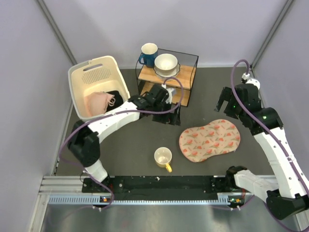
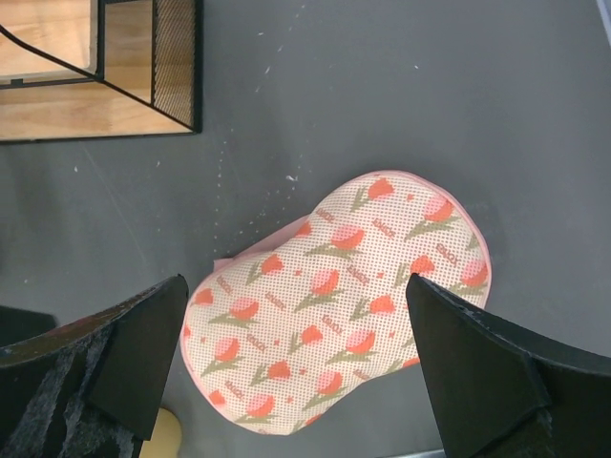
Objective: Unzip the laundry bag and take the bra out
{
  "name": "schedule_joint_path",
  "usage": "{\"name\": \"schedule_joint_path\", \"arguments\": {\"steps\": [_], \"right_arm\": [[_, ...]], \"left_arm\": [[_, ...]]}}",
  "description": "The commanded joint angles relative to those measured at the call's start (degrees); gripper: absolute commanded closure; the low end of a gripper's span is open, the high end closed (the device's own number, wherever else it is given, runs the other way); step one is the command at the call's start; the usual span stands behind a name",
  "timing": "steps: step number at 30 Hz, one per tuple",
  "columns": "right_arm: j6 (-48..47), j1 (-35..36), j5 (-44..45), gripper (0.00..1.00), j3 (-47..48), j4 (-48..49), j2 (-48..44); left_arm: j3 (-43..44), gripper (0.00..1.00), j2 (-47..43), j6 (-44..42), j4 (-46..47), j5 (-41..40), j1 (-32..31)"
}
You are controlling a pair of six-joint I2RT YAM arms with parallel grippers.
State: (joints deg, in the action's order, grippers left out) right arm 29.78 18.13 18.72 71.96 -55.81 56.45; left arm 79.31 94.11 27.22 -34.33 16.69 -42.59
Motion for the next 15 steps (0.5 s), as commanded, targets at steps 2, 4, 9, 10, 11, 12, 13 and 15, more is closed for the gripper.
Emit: {"name": "schedule_joint_path", "arguments": {"steps": [2,4,9,10,11,12,13,15], "right_arm": [[0.5,0.0,-1.9,0.01,-0.2,1.3,0.3],[0.2,-0.1,-1.8,0.01,-0.2,1.3,-0.2],[-0.2,0.0,-1.3,0.01,-0.8,1.4,-1.2],[-0.2,0.0,-1.1,0.01,-0.9,1.3,-1.2],[-0.2,0.0,-1.1,0.01,-0.9,1.4,-1.3],[-0.2,0.0,-1.1,0.01,-1.0,1.3,-1.3],[-0.2,-0.1,-0.9,0.01,-1.1,1.4,-1.3],[-0.2,0.1,-0.8,0.01,-1.2,1.4,-1.2]], "left_arm": [[3.1,0.05,6.9,2.4,4.3,6.0,-2.7],[3.0,0.06,9.5,2.7,5.0,7.3,-3.5],[0.3,0.1,13.0,4.8,9.5,10.6,-5.2],[-0.3,0.1,13.3,5.3,10.4,11.3,-5.4],[-0.9,0.11,13.6,5.7,11.2,12.7,-5.6],[-2.0,0.13,13.9,6.7,13.0,13.4,-5.7],[-2.4,0.14,14.3,7.1,13.6,14.0,-5.7],[-3.0,0.16,15.3,7.6,15.4,15.6,-6.1]]}}
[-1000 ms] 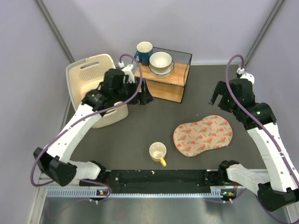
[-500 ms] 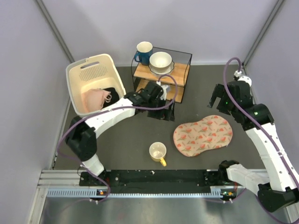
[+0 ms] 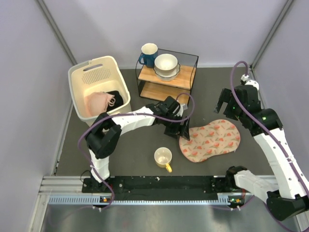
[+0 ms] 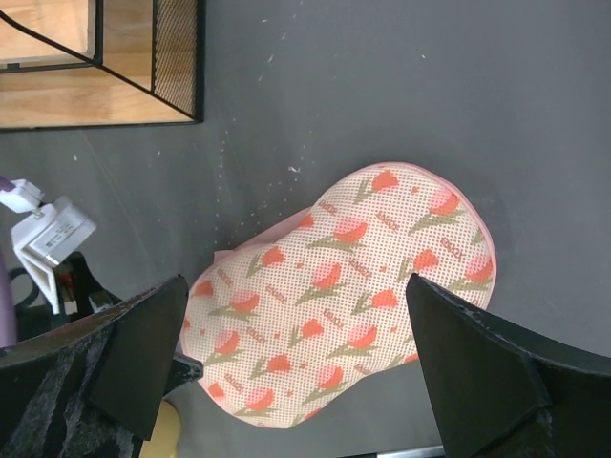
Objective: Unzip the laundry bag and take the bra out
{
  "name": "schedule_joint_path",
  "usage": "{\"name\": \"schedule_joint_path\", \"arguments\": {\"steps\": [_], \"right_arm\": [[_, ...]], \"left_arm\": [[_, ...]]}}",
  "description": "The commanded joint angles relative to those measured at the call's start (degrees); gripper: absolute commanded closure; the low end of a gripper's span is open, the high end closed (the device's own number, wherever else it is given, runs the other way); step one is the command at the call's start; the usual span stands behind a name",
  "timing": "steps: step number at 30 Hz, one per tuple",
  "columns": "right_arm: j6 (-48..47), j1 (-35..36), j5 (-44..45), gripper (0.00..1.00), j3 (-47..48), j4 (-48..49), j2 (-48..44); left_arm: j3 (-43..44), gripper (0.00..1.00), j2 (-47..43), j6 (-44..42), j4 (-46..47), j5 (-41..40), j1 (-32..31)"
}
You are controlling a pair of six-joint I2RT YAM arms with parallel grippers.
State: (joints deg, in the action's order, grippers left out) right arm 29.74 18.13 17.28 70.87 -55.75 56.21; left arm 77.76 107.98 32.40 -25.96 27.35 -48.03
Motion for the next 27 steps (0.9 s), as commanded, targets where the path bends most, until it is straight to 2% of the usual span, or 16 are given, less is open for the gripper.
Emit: {"name": "schedule_joint_path", "arguments": {"steps": [1,4,14,15,17,18,19,22,27], "right_arm": [[-0.1,0.0,0.8,0.01,-0.1,1.3,-0.7],[-0.2,0.0,0.6,0.01,0.1,1.3,-0.4],[-0.6,0.0,0.2,0.01,0.0,1.9,0.1],[-0.6,0.0,-0.1,0.01,0.0,1.9,0.3],[-0.5,-0.1,-0.1,0.01,0.0,1.9,0.5],[-0.6,-0.1,0.2,0.01,-0.2,1.7,0.4],[-0.8,-0.1,0.6,0.01,-0.6,1.5,0.4],[-4.2,-1.2,-0.7,0.01,1.6,-0.1,2.6],[-9.2,-1.3,-6.0,0.01,2.9,-1.1,6.5]], "left_arm": [[-1.5,0.16,1.9,2.3,7.3,5.2,-0.8],[-0.8,0.21,3.9,1.8,7.2,6.0,-1.4],[-0.3,0.22,5.4,1.3,5.1,0.8,-1.5],[-0.3,0.25,5.2,1.3,5.0,0.4,-1.5],[0.0,0.51,5.3,0.8,5.2,-0.4,-1.5],[0.4,0.93,5.4,0.6,5.2,-0.8,-1.5],[0.7,1.0,5.3,-0.1,4.6,-1.7,-1.5],[7.9,1.0,5.9,-7.2,-9.6,-13.4,-1.4],[11.4,1.0,-1.7,-21.1,-13.5,-17.8,-0.5]]}}
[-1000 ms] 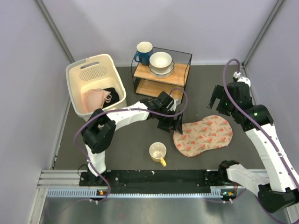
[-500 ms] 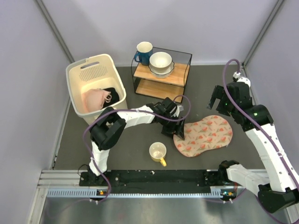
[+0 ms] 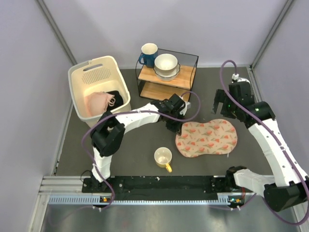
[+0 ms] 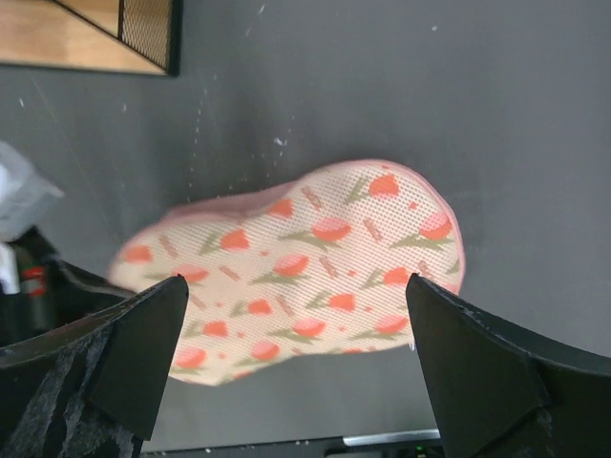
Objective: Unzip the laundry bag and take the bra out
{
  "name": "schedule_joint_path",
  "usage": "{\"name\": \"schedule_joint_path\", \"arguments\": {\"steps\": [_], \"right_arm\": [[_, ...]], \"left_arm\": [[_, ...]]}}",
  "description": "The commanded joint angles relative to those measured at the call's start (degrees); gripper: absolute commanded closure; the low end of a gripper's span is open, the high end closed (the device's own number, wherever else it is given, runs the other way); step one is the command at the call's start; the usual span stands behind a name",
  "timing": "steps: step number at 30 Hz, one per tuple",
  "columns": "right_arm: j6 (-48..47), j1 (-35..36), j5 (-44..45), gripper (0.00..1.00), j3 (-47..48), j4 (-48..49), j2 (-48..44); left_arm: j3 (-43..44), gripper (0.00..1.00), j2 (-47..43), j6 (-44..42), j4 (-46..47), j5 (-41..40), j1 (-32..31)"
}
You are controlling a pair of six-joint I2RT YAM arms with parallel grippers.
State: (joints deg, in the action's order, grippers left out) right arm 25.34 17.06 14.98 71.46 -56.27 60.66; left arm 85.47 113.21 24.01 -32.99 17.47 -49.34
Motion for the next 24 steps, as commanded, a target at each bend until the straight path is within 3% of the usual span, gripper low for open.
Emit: {"name": "schedule_joint_path", "arguments": {"steps": [1,5,11,14,18,22,24], "right_arm": [[-5.6,-0.4,-4.3,0.02,1.8,-0.5,2.4],[-7.7,-0.3,-6.2,0.03,-0.2,1.2,3.1],[-12.1,-0.3,-11.8,0.1,-8.4,8.4,1.7],[-13.9,-0.3,-13.7,0.11,-14.7,15.2,-3.8],[-20.0,-0.3,-25.2,0.27,-19.3,21.8,-10.9],[-24.4,0.2,-27.6,0.21,-19.7,23.6,-14.0],[-27.3,0.6,-27.2,0.16,-19.5,23.7,-15.5]], "left_arm": [[4.7,1.0,-8.3,-14.8,-9.1,-9.4,0.8],[9.8,1.0,-10.4,-26.7,-15.0,-11.9,0.9],[10.2,1.0,-13.8,-33.8,-15.2,-6.1,1.1],[10.2,1.0,-15.8,-37.1,-15.3,-4.6,1.4],[6.8,1.0,-19.9,-38.2,-9.3,-5.6,2.0],[-2.1,1.0,-26.9,-43.0,0.6,-3.5,1.9],[-2.6,1.0,-28.6,-45.7,2.0,0.7,2.1]]}}
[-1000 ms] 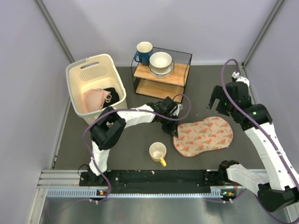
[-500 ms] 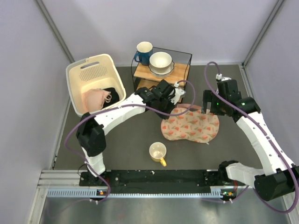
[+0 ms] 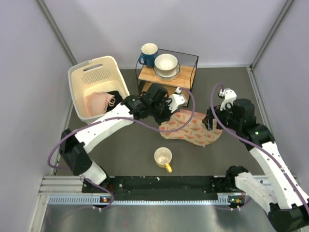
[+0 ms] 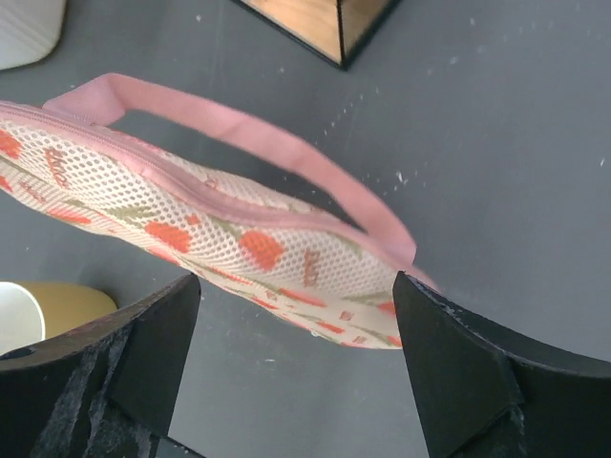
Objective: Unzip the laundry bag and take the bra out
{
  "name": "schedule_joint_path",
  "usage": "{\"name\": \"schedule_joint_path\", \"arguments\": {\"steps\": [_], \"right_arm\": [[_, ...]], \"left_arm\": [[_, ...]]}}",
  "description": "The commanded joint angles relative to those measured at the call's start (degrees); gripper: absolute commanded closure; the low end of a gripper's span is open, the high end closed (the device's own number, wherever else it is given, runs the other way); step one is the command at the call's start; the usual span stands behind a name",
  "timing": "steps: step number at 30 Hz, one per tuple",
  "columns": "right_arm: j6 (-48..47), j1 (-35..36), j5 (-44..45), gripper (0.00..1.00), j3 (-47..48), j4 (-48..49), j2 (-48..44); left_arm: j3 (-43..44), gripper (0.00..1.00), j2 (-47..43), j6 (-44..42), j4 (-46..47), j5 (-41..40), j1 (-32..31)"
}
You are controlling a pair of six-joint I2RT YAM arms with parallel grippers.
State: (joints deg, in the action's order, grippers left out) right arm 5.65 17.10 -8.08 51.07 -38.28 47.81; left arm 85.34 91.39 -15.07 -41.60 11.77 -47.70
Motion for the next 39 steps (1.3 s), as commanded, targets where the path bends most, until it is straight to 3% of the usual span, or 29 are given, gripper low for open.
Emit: {"name": "schedule_joint_path", "arguments": {"steps": [1,6,11,23,34,39], "right_arm": [[-8.3,0.6,-4.5,0.14,1.1,5.7,-2.7],[-13.6,1.6,-11.6,0.04,2.7,5.8,-1.1],[-18.5,2.9,-22.3,0.04,3.3,7.9,0.1],[-15.2,2.8,-40.1,0.02,4.4,7.8,-1.1],[-12.9,4.7,-35.4,0.01,-1.0,8.0,0.5],[-12.7,5.8,-17.3,0.04,-4.5,11.5,1.3]], "left_arm": [[-1.7,1.0,-7.4,-7.2,10.6,7.8,0.5],[5.0,1.0,-5.4,-11.7,4.6,15.6,1.3],[14.5,1.0,0.1,-13.1,-5.3,19.3,2.4],[16.3,1.0,1.6,-13.9,-7.0,15.6,2.6],[18.9,1.0,2.0,-14.5,-7.2,16.3,2.8],[19.1,1.0,1.3,-14.7,-7.0,18.5,2.8]]}}
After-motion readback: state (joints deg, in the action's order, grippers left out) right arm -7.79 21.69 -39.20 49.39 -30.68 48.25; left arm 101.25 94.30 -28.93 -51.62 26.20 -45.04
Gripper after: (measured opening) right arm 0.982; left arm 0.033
